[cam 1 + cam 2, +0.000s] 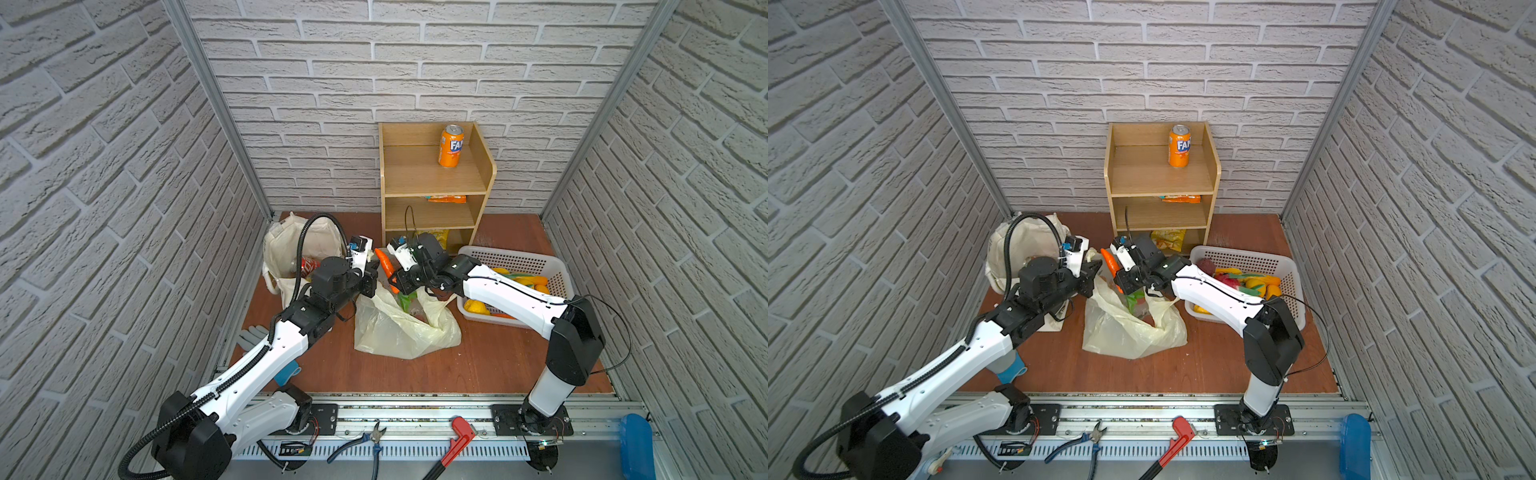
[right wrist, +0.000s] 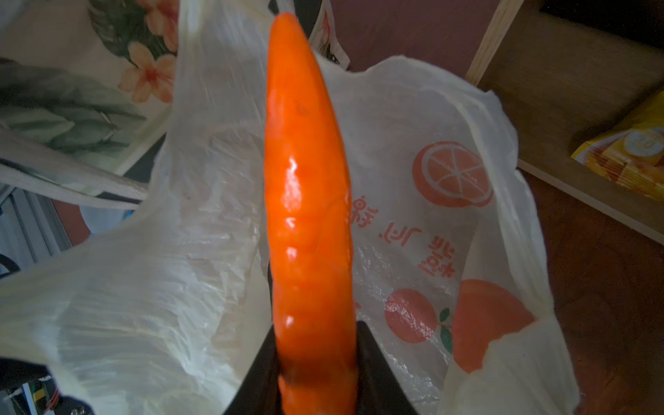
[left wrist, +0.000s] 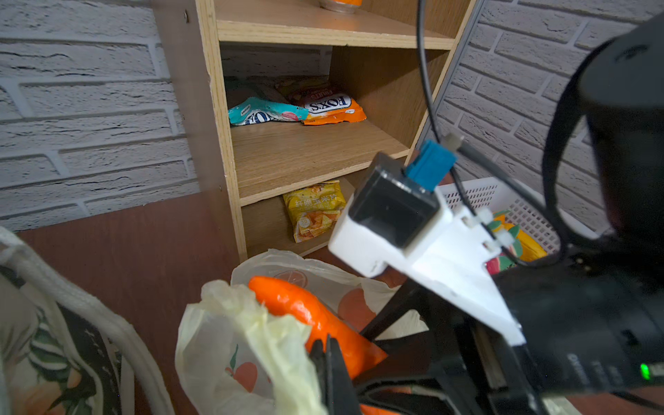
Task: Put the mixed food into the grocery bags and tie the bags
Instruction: 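Drop the carrot into the yellow bag by opening the right gripper, then grasp the yellow bag's handle nearest the basket with the right gripper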
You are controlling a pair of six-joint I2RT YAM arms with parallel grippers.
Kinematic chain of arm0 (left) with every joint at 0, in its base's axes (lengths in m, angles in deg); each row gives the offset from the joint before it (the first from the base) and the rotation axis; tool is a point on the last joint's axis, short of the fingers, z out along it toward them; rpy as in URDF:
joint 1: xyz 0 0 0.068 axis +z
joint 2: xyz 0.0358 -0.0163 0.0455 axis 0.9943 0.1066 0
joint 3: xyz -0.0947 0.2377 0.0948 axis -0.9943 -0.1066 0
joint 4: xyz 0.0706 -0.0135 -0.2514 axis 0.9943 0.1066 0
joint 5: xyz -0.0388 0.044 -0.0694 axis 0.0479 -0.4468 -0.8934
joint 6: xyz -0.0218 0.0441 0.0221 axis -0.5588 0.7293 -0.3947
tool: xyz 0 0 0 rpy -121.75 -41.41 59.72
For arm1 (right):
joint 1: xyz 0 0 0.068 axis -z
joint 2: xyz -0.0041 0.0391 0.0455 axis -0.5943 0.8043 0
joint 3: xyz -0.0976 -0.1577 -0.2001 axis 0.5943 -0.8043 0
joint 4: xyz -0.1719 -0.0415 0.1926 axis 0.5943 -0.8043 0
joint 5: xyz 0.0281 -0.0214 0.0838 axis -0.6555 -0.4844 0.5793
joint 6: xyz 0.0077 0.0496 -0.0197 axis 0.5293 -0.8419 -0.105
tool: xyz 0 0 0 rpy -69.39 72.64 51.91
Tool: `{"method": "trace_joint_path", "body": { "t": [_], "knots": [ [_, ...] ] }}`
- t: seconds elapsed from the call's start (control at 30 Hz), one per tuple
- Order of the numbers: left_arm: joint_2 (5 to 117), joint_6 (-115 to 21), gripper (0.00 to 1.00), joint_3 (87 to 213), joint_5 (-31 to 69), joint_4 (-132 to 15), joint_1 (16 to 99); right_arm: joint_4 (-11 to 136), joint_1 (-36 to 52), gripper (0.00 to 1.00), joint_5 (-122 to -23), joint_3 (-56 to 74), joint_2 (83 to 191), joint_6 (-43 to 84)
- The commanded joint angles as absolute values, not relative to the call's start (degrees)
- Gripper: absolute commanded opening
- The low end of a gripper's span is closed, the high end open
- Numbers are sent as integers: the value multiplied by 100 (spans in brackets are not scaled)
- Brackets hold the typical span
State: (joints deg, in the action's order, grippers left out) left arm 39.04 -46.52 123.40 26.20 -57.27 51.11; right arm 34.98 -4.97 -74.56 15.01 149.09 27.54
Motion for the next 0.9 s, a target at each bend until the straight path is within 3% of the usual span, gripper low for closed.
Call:
{"method": "trace_joint_path", "body": {
  "t": [0.0, 0.17, 0.33, 0.4, 0.67, 0.87],
  "knots": [
    [3907, -4540, 0, 12514, 2685, -5854, 5084, 3143, -630, 16, -7328, 1385, 15007, 3045],
    [3909, -4486, 0, 12576, 2702, -5805, 5083, 2831, -662, 23, -7162, 1313, 15191, 3103],
    [3887, -4450, 0, 12642, 2711, -5740, 5083, 2620, -660, 48, -7143, 1368, 15214, 3112],
    [3885, -4442, 0, 12658, 2706, -5717, 5084, 2515, -657, 52, -7177, 1467, 15119, 3069],
    [3874, -4427, 0, 12654, 2715, -5677, 5083, 2281, -430, 56, -7231, 1778, 14299, 2577],
    [3838, -4406, 0, 12638, 2733, -5660, 5078, 2257, 315, 63, -7484, 1035, 13249, 1715]
  ]
}}
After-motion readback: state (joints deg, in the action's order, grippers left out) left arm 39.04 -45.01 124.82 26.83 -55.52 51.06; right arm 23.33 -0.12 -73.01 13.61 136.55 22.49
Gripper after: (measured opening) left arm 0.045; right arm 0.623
